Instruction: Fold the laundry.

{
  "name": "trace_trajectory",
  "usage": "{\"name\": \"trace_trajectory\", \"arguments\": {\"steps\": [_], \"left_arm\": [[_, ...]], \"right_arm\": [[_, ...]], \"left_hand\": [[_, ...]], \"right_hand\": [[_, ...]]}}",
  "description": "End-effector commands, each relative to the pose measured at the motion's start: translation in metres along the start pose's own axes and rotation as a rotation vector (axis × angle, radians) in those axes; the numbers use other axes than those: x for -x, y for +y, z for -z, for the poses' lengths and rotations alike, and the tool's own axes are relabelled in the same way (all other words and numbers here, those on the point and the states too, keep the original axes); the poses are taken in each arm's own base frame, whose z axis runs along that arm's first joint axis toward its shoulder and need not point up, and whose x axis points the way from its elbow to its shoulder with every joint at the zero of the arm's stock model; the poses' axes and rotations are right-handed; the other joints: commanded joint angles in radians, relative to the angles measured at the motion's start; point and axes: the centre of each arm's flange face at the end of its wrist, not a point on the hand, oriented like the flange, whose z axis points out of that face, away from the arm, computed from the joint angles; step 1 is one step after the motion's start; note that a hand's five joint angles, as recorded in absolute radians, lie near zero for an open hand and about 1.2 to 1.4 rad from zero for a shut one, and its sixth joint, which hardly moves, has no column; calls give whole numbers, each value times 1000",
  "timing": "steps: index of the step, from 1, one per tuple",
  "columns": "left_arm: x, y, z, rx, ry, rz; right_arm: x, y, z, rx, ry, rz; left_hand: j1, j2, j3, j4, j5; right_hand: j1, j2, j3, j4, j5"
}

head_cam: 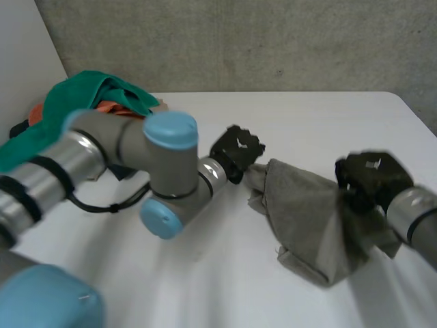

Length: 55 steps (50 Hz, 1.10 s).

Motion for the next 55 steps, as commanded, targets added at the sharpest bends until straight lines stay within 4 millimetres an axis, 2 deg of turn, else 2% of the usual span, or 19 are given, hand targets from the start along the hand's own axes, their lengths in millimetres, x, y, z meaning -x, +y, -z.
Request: {"name": "trace_trajectory", "arguments": {"steps": [1, 3, 8, 12, 13, 15, 17, 20, 23, 24, 27, 28, 30, 33, 34, 39, 44, 52, 55], "left_arm": [[48, -47, 69, 7, -113, 3], [53, -54, 88, 0, -134, 2], [51, -64, 125, -14, -147, 7], [46, -64, 146, -20, -152, 8], [45, -64, 149, -21, -153, 6], [43, -65, 156, -31, -159, 5], [43, -65, 159, -38, -163, 4], [46, -69, 163, -55, -186, 1], [50, -69, 165, -55, -202, -3], [52, -69, 166, -54, -207, -4], [54, -70, 166, -58, -215, -5], [56, -71, 167, -60, -221, -6], [59, -70, 168, -59, -229, -4], [66, -74, 170, -70, -252, -4], [66, -75, 171, -74, -254, -4], [76, -90, 177, -120, -293, -5], [81, -103, 182, -162, -314, 28], [88, -114, 188, -204, -339, 55], [91, -118, 190, -214, -354, 57]], "right_arm": [[-28, -70, -18, -240, 102, 77], [-36, -82, -36, -292, 119, 78], [-40, -88, -84, -370, 143, 94], [-19, -77, -120, -401, 127, 101], [-2, -69, -131, -405, 97, 109], [11, -66, -137, -407, 81, 120], [19, -67, -135, -401, 78, 137], [18, -71, -127, -387, 101, 134], [11, -84, -102, -370, 134, 128], [8, -92, -85, -360, 138, 127], [7, -99, -60, -325, 125, 127], [9, -97, -44, -269, 100, 128], [11, -91, -30, -188, 71, 126], [17, -64, -13, 16, -1, 106], [20, -46, -8, 109, -32, 88], [18, -12, -14, 145, -39, 1], [29, 12, -26, 68, -90, -25], [40, 50, -75, 7, -89, -4], [40, 56, -90, 15, -77, 0]], "left_hand": [[257, 203, 209, 201, 241], [257, 203, 209, 201, 241], [257, 203, 209, 201, 241], [257, 203, 209, 201, 241], [257, 203, 209, 201, 241], [257, 203, 209, 201, 241], [257, 203, 209, 201, 241], [257, 203, 209, 201, 241], [257, 203, 209, 201, 241], [257, 203, 209, 201, 241], [257, 203, 209, 201, 241], [257, 203, 209, 201, 241], [257, 203, 209, 201, 241], [257, 203, 209, 201, 241], [257, 203, 209, 201, 241], [257, 203, 209, 201, 241], [257, 203, 209, 201, 241], [257, 203, 209, 201, 241], [257, 203, 209, 201, 241]], "right_hand": [[295, 226, 218, 205, 237], [295, 226, 218, 205, 237], [295, 226, 218, 205, 237], [264, 195, 187, 174, 206], [-353, -421, -429, -443, -410], [-927, -996, -1004, -1017, -984], [-927, -996, -1004, -1017, -984], [-927, -996, -1004, -1017, -984], [-927, -996, -1004, -1017, -984], [-927, -996, -1004, -1017, -984], [-927, -996, -1004, -1017, -984], [-927, -996, -1004, -1017, -984], [-927, -996, -1004, -1017, -984], [-927, -996, -1004, -1017, -984], [-844, -913, -921, -935, -902], [-635, -704, -712, -725, -692], [-641, -710, -717, -731, -698], [-641, -710, -718, -731, -698], [-515, -584, -592, -605, -573]]}}
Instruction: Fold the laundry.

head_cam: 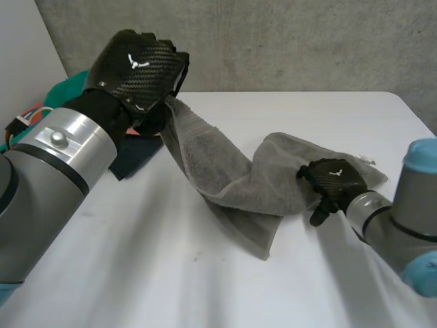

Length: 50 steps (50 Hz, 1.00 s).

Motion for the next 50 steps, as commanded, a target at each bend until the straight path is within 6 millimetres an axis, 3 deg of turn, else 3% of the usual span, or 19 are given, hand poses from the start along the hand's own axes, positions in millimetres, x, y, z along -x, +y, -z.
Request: {"name": "trace_trajectory", "arguments": {"steps": [1, 2, 3, 8, 9, 11, 12, 16, 21, 23, 28, 34, 37, 40, 41, 42, 44, 45, 50], "left_arm": [[6, -8, 1, -19, -30, 11], [9, -10, 2, -22, -48, 10], [11, -12, 3, -26, -57, 10], [25, -17, 3, -29, -125, -1], [28, -17, 3, -29, -135, -4], [40, -18, 2, -29, -179, -14], [50, -17, 2, -26, -206, -22], [76, -5, -2, 14, -278, -39], [98, 19, -1, 117, -331, -45], [96, 33, 2, 187, -308, -25], [76, 58, 1, 272, -203, 4], [65, 97, -21, 346, -136, 43], [67, 99, -38, 301, -149, 33], [69, 97, -70, 204, -170, 17], [70, 93, -79, 170, -176, 14], [76, 81, -98, 85, -204, 0], [90, 67, -115, 1, -260, -18], [105, 48, -130, -92, -333, -34], [138, -7, -145, -296, -505, -52]], "right_arm": [[-2, 19, -38, -8, 33, 19], [-8, 14, -40, -15, 74, 20], [-14, 10, -40, -17, 101, 14], [-34, -32, -19, -108, 201, 25], [-43, -63, -1, -191, 232, 43], [-50, -85, 16, -229, 251, 57], [-56, -101, 36, -229, 252, 83], [-68, -127, 68, -183, 223, 160], [-83, -137, 83, -109, 190, 189], [-92, -138, 88, -65, 185, 190], [-90, -135, 91, -15, 129, 200], [-90, -101, 52, 93, 71, 181], [-88, -96, 36, 81, 68, 174], [-83, -98, 16, 21, 95, 191], [-83, -107, 8, -38, 139, 205], [-85, -116, 4, -82, 171, 213], [-91, -135, -1, -184, 249, 222], [-99, -157, -1, -304, 337, 227], [-117, -211, 10, -655, 519, 232]], "left_hand": [[257, 202, 206, 200, 241], [257, 202, 206, 200, 241], [257, 202, 206, 200, 241], [257, 202, 206, 200, 241], [257, 202, 206, 200, 241], [257, 202, 206, 200, 241], [257, 202, 206, 200, 241], [257, 202, 206, 200, 241], [257, 202, 206, 200, 241], [257, 202, 206, 200, 241], [257, 202, 206, 200, 241], [257, 202, 206, 200, 241], [257, 202, 206, 200, 241], [257, 202, 206, 200, 241], [257, 202, 206, 200, 241], [257, 202, 206, 200, 241], [257, 202, 206, 200, 241], [257, 202, 206, 200, 241], [257, 202, 206, 200, 241]], "right_hand": [[355, 364, 357, 354, 345], [877, 886, 879, 875, 867], [1003, 1012, 1005, 1002, 994], [1004, 1013, 1006, 1003, 995], [1004, 1013, 1006, 1003, 995], [1004, 1013, 1006, 1003, 995], [1004, 1013, 1006, 1003, 995], [1004, 1013, 1006, 1003, 995], [1004, 1013, 1006, 1003, 995], [1004, 1013, 1006, 1003, 995], [1004, 1013, 1006, 1003, 995], [1004, 1013, 1006, 1003, 995], [1004, 1013, 1006, 1003, 995], [1004, 1013, 1006, 1003, 995], [1004, 1013, 1006, 1003, 995], [1004, 1013, 1006, 1003, 995], [1004, 1013, 1006, 1003, 995], [1004, 1013, 1006, 1003, 995], [1004, 1013, 1006, 1003, 995]]}}
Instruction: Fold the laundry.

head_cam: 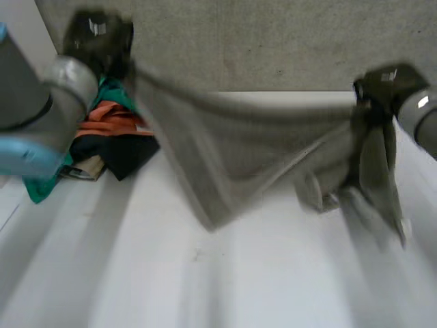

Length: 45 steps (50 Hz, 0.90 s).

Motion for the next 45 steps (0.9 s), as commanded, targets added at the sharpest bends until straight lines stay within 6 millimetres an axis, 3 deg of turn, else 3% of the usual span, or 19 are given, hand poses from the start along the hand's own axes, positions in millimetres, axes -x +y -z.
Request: {"name": "trace_trajectory", "arguments": {"steps": [1, 4, 6, 9, 10, 11, 13, 14, 17, 18, 19, 22, 23, 27, 33, 37, 45], "left_arm": [[40, -81, -43, -328, -254, 12], [35, -91, -41, -354, -249, 23], [26, -91, -39, -344, -226, 30], [0, -71, -32, -259, -153, 41], [-6, -63, -29, -232, -134, 41], [-16, -45, -24, -172, -100, 37], [-24, -30, -18, -120, -73, 35], [-28, -24, -14, -97, -61, 35], [-40, 0, 1, -10, -15, 31], [-46, 12, 9, 32, 9, 28], [-49, 18, 13, 54, 21, 27], [-54, 27, 25, 97, 53, 26], [-55, 28, 27, 102, 58, 28], [-56, 29, 39, 117, 84, 26], [-52, 13, 58, 99, 112, 29], [-48, 2, 71, 82, 123, 29], [-42, -12, 95, 67, 125, 27]], "right_arm": [[-41, -74, -10, -463, 322, -16], [-33, -76, 0, -474, 276, -8], [-15, -62, 4, -405, 184, -10], [3, -42, 9, -306, 96, -21], [16, -26, 15, -221, 36, -30], [25, -18, 19, -176, -2, -33], [41, 0, 29, -80, -72, -42], [57, 15, 41, 9, -141, -49], [84, 33, 62, 127, -245, -53], [102, 42, 78, 196, -319, -48], [111, 47, 88, 234, -361, -43], [123, 57, 108, 327, -435, -38], [124, 58, 109, 341, -442, -38], [113, 45, 103, 307, -410, -37], [87, 8, 81, 183, -332, -20], [75, -1, 67, 148, -307, 52], [100, 29, 26, 181, -363, 161]], "left_hand": [[257, 200, 204, 196, 241], [257, 200, 204, 196, 241], [257, 200, 204, 196, 241], [257, 200, 204, 196, 241], [257, 200, 204, 196, 241], [257, 200, 204, 196, 241], [257, 200, 204, 196, 241], [257, 200, 204, 196, 241], [257, 200, 204, 196, 241], [257, 200, 204, 196, 241], [257, 200, 204, 196, 241], [257, 200, 204, 196, 241], [257, 200, 204, 196, 241], [257, 200, 204, 196, 241], [257, 200, 204, 196, 241], [257, 200, 204, 196, 241], [257, 200, 204, 196, 241]], "right_hand": [[305, 226, 212, 203, 232], [305, 226, 212, 203, 232], [305, 226, 212, 203, 232], [305, 226, 212, 203, 232], [305, 226, 212, 203, 232], [305, 226, 212, 203, 232], [305, 226, 212, 203, 232], [305, 226, 212, 203, 232], [305, 226, 212, 203, 232], [305, 226, 212, 203, 232], [210, 131, 117, 109, 137], [-475, -554, -568, -576, -548], [-565, -644, -658, -667, -638], [-847, -927, -940, -949, -920], [-851, -930, -944, -952, -924], [-845, -924, -938, -946, -918], [-833, -912, -926, -935, -906]]}}
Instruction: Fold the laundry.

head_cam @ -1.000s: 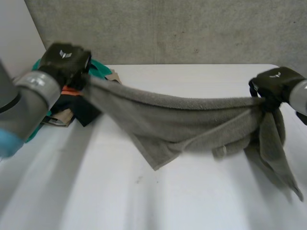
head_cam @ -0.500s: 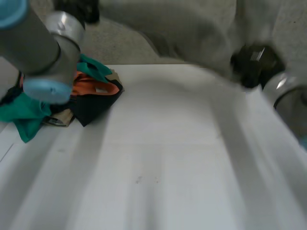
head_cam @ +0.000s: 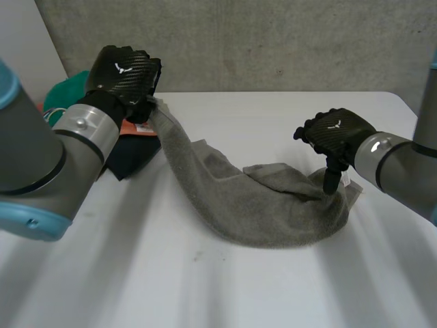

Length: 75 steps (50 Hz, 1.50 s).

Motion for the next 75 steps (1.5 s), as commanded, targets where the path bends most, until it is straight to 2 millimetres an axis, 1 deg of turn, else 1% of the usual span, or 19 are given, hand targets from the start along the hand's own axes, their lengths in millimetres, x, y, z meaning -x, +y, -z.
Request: {"name": "trace_trajectory", "arguments": {"steps": [1, 7, 14, 18, 20, 24, 26, 30, 32, 34, 38, 44, 51, 54, 58, 61, 65, 69, 75], "left_arm": [[1, -9, 21, -11, 3, -2], [0, -13, 29, -19, 11, -5], [-3, -6, 33, 6, 21, -4], [-3, -3, 34, 16, 22, -4], [-2, -2, 34, 17, 19, -6], [2, -7, 33, 4, 3, -9], [6, -9, 33, -4, -9, -11], [29, -16, 29, -26, -79, -22], [49, -20, 26, -36, -136, -28], [63, -23, 25, -44, -178, -36], [92, -32, 27, -62, -259, -56], [91, -28, 36, 24, -226, -46], [71, 1, 45, 206, -99, -10], [58, 32, 41, 323, -41, 6], [44, 63, 24, 401, 24, -27], [36, 64, 6, 372, 44, -62], [30, 49, -37, 226, 23, -101], [60, -2, -89, -67, -147, -130], [99, -73, -109, -415, -386, -150]], "right_arm": [[13, 19, -44, 42, -48, 75], [46, 30, -72, 51, -116, 51], [61, 36, -105, -21, -72, -28], [63, 33, -112, -47, -55, -66], [62, 31, -115, -53, -45, -98], [50, 19, -109, -69, 6, -128], [37, 1, -97, -104, 50, -133], [-17, -65, -34, -282, 192, -122], [-42, -82, -9, -336, 256, -122], [-78, -91, 21, -366, 354, -124], [-112, -95, 64, -364, 438, -104], [-110, -77, 96, -232, 362, -43], [-81, -27, 88, 34, 184, 61], [-71, -15, 82, 81, 140, 95], [-69, 1, 55, 121, 97, 53], [-74, 4, 26, 76, 128, 6], [-85, -5, -9, -44, 242, -44], [-114, -35, -32, -279, 464, -79], [-153, -85, -25, -712, 716, -127]], "left_hand": [[257, 200, 204, 196, 233], [257, 200, 204, 196, 233], [257, 200, 204, 196, 233], [257, 200, 204, 196, 233], [257, 200, 204, 196, 233], [257, 200, 204, 196, 233], [257, 200, 204, 196, 233], [257, 200, 204, 196, 233], [257, 200, 204, 196, 233], [257, 200, 204, 196, 233], [257, 200, 204, 196, 233], [257, 200, 204, 196, 233], [257, 200, 204, 196, 233], [257, 200, 204, 196, 233], [257, 200, 204, 196, 233], [257, 200, 204, 196, 233], [257, 200, 204, 196, 233], [257, 200, 204, 196, 233], [257, 200, 204, 196, 233]], "right_hand": [[-9, 3, 4, 1, 23], [-9, 3, 4, 1, 23], [26, 39, 39, 36, 58], [430, 442, 443, 440, 462], [1023, 1035, 1036, 1033, 1054], [1129, 1142, 1142, 1139, 1161], [1129, 1142, 1142, 1139, 1161], [1129, 1142, 1142, 1139, 1161], [1129, 1142, 1142, 1139, 1161], [1129, 1142, 1142, 1139, 1161], [1129, 1142, 1142, 1139, 1161], [1129, 1142, 1142, 1139, 1161], [1129, 1142, 1142, 1139, 1161], [1129, 1142, 1142, 1139, 1161], [1129, 1142, 1142, 1139, 1161], [1129, 1142, 1142, 1139, 1161], [1129, 1142, 1142, 1139, 1161], [1129, 1142, 1142, 1139, 1161], [1129, 1142, 1142, 1139, 1161]]}}
